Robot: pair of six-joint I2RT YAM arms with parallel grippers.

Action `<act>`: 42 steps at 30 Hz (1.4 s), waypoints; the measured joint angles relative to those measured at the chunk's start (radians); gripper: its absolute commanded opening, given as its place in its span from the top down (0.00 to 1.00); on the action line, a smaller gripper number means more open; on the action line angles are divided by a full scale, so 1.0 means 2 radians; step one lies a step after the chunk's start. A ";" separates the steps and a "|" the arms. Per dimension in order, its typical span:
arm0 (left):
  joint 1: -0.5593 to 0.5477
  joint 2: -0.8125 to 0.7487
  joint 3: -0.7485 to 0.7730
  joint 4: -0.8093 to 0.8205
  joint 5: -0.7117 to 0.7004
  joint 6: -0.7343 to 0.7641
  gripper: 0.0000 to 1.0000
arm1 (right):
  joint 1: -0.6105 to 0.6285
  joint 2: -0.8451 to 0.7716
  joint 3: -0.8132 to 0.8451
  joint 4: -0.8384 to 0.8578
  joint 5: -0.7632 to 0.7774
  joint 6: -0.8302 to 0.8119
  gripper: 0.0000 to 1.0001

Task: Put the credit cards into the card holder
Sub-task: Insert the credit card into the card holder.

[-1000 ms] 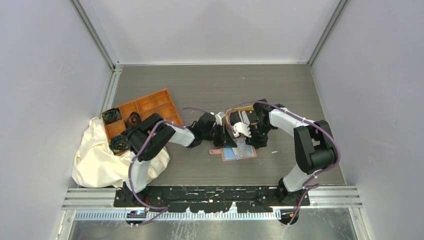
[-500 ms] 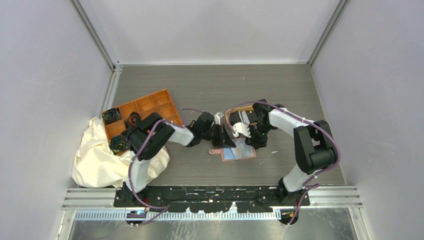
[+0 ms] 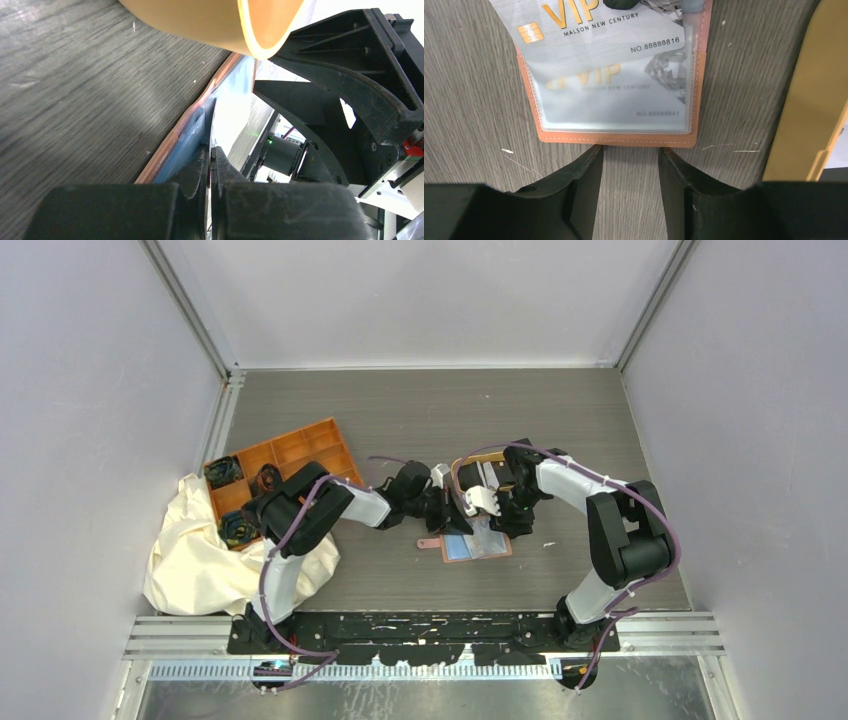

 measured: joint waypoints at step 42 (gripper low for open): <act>0.004 0.031 0.029 0.005 0.037 -0.011 0.87 | 0.173 -0.093 -0.028 0.065 -0.106 0.095 0.87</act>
